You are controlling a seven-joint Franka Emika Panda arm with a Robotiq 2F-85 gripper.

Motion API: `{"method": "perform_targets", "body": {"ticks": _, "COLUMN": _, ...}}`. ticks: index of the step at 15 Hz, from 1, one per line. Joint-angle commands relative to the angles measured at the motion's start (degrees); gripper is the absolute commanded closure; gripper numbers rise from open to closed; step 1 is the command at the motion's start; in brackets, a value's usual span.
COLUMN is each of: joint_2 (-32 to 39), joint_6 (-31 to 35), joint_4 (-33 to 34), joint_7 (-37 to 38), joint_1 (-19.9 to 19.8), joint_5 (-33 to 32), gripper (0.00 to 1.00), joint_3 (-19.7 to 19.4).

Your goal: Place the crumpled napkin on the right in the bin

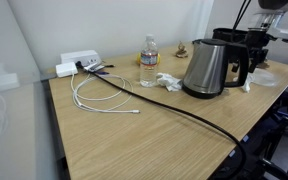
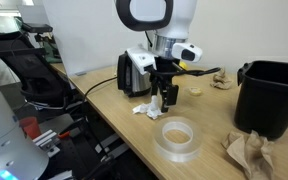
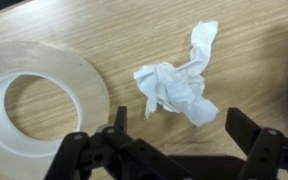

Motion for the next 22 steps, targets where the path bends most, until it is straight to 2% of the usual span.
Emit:
{"method": "perform_targets", "body": {"ticks": 1, "joint_2": 1.3, "joint_6": 4.9, "joint_4": -1.5, "joint_7": 4.0, "joint_1": -0.5, "joint_5": -3.9, "gripper": 0.0, "joint_3": 0.9}}
{"method": "perform_targets", "body": {"ticks": 5, "joint_2": 0.9, "joint_6": 3.4, "joint_4": -2.6, "joint_7": 6.7, "joint_1": -0.7, "joint_5": -7.7, "gripper": 0.0, "joint_3": 0.9}}
{"method": "perform_targets", "body": {"ticks": 10, "joint_2": 1.4, "joint_6": 1.5, "joint_4": -2.3, "joint_7": 5.3, "joint_1": -0.7, "joint_5": -5.4, "gripper": 0.0, "joint_3": 1.4}}
{"method": "perform_targets", "body": {"ticks": 11, "joint_2": 1.4, "joint_6": 1.1, "joint_4": -2.3, "joint_7": 4.9, "joint_1": -0.7, "joint_5": -4.9, "gripper": 0.07, "joint_3": 1.5}}
{"method": "perform_targets", "body": {"ticks": 12, "joint_2": 1.3, "joint_6": 0.8, "joint_4": -2.3, "joint_7": 4.7, "joint_1": -0.6, "joint_5": -4.6, "gripper": 0.27, "joint_3": 1.6}}
{"method": "perform_targets", "body": {"ticks": 18, "joint_2": 0.8, "joint_6": 0.1, "joint_4": -1.9, "joint_7": 4.6, "joint_1": -0.6, "joint_5": -3.3, "gripper": 0.7, "joint_3": 2.4}}
{"method": "perform_targets", "body": {"ticks": 22, "joint_2": -1.5, "joint_6": -3.0, "joint_4": -1.3, "joint_7": 3.0, "joint_1": -0.7, "joint_5": -1.3, "gripper": 0.98, "joint_3": 2.5}}
